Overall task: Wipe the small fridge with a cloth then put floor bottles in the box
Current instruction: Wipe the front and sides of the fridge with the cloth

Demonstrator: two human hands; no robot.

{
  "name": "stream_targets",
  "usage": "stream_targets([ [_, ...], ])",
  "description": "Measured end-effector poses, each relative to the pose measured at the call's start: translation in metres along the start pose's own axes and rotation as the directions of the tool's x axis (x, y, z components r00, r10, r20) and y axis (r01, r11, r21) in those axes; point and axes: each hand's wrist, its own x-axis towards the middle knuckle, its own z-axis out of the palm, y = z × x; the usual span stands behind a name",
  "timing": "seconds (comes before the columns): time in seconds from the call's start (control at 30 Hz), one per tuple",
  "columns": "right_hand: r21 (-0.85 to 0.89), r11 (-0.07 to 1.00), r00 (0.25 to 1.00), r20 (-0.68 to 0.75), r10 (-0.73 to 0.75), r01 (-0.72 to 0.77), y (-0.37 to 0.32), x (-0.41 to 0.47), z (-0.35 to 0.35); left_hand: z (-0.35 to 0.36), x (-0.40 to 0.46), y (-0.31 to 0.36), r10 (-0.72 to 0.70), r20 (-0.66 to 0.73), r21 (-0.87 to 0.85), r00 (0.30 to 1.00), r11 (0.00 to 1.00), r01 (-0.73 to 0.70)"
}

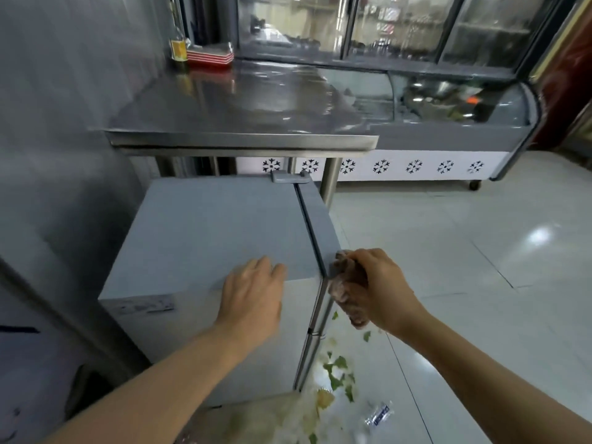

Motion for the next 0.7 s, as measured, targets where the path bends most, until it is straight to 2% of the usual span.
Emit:
stream_targets([
  [0.07,-0.012,1.0,0.999,0.048,0.019,-0.019,-0.013,0.003,-0.018,-0.009,0.0,0.0,-0.008,0.161,-0.003,0.987,1.0,0.009],
  [0.17,0.013,0.998,0.996,0.067,0.055,-0.056,-0.036,0.009,-0.047,-0.034,0.006,-0.002,-0.03,0.405,-0.128,0.914,0.988,0.089],
  [0.23,0.023,0.996,0.994,0.076,0.082,-0.084,-0.051,0.014,-0.065,-0.055,0.012,-0.003,-0.021,0.468,-0.191,0.884,0.974,0.124],
  [0.37,0.12,0.983,0.985,0.116,0.125,-0.139,-0.077,0.027,-0.101,-0.103,0.032,-0.012,0.022,0.451,-0.225,0.892,0.97,0.09],
  [0.47,0.084,0.988,0.991,0.054,0.123,-0.127,-0.084,0.039,-0.124,-0.135,0.055,-0.018,0.029,0.409,-0.223,0.912,0.972,0.069],
  [0.57,0.086,0.99,0.993,0.014,0.113,-0.114,-0.079,0.059,-0.144,-0.154,0.081,-0.021,0.023,0.396,-0.21,0.918,0.975,0.067],
  [0.7,0.138,0.986,0.995,0.032,0.092,-0.095,-0.056,0.104,-0.165,-0.165,0.126,-0.015,-0.01,0.399,-0.188,0.917,0.978,0.092],
])
